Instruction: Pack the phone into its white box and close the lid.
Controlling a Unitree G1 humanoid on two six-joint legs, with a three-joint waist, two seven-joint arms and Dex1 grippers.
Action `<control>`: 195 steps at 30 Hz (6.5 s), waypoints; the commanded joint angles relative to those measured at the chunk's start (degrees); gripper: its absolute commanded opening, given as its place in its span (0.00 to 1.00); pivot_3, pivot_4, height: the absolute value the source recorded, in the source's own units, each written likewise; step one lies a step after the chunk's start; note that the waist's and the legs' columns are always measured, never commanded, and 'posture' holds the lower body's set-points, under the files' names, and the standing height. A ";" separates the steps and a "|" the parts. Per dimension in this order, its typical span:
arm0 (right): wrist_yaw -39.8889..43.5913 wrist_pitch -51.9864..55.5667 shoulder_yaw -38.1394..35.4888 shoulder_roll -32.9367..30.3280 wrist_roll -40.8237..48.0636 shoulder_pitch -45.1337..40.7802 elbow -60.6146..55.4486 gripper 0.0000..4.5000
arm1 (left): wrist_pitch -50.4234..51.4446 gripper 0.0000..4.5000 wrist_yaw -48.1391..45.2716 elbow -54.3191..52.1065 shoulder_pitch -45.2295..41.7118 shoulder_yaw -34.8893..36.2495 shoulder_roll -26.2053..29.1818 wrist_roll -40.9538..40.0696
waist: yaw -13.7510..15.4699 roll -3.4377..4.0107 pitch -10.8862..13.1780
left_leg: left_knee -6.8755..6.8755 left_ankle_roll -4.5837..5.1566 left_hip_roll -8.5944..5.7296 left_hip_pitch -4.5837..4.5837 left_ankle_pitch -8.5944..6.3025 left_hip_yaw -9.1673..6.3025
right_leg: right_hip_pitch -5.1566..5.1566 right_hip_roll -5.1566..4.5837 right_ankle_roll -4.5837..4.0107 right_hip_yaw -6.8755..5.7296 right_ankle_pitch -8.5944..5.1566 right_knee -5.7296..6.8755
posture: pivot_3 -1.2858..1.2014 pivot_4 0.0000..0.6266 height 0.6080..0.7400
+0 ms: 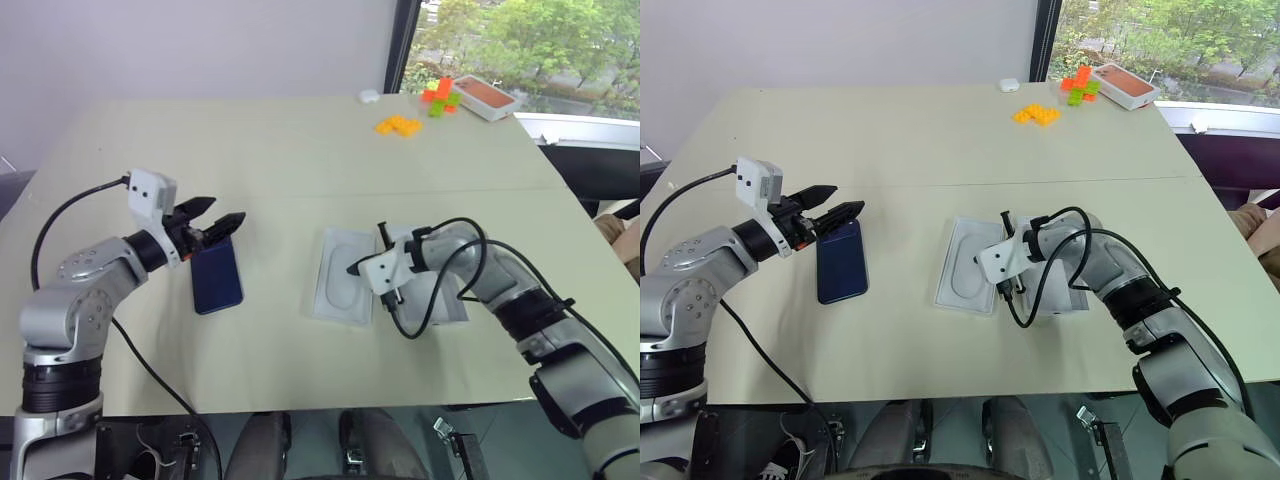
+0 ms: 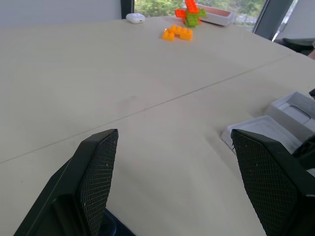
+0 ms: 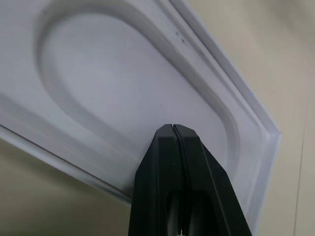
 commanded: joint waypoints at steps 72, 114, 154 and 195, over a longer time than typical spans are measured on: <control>-18.78 29.46 1.64 31.91 0.43 -5.72 -0.15 0.00 | 40.46 0.88 17.77 12.25 3.54 25.36 -0.69 -18.71 | -0.42 -0.08 -0.02 | -0.11 -0.02 0.04 -0.13 -0.01 -0.02 | -0.26 -0.05 -0.07 0.00 0.03 0.03 | 0.52 0.24 1.00; -10.32 42.39 4.25 32.40 -2.80 -6.17 3.12 0.00 | 38.09 0.88 14.66 13.82 -2.87 6.63 -9.34 -10.85 | 0.26 0.17 -0.25 | -0.11 -0.15 -0.10 0.05 0.09 -0.16 | 0.00 -0.19 -0.27 -0.10 0.17 -0.06 | 0.52 0.24 1.00; -14.90 36.48 5.81 31.04 -7.01 -7.27 8.93 0.00 | 45.31 0.46 16.17 14.97 -5.26 13.47 -13.53 -10.60 | 0.09 0.19 -0.26 | -0.13 -0.06 -0.14 0.08 0.17 -0.21 | 0.07 -0.23 -0.23 -0.15 0.19 -0.08 | 0.52 0.24 1.00; 7.09 64.87 -14.17 14.71 26.69 1.93 -26.18 0.39 | 33.73 0.00 6.07 12.64 -0.81 16.13 -10.57 -15.91 | -0.11 0.03 -0.18 | -1.05 -0.43 -0.02 -0.42 0.39 -0.22 | -0.64 -0.15 -0.35 -0.15 0.24 -0.63 | 0.52 0.24 1.00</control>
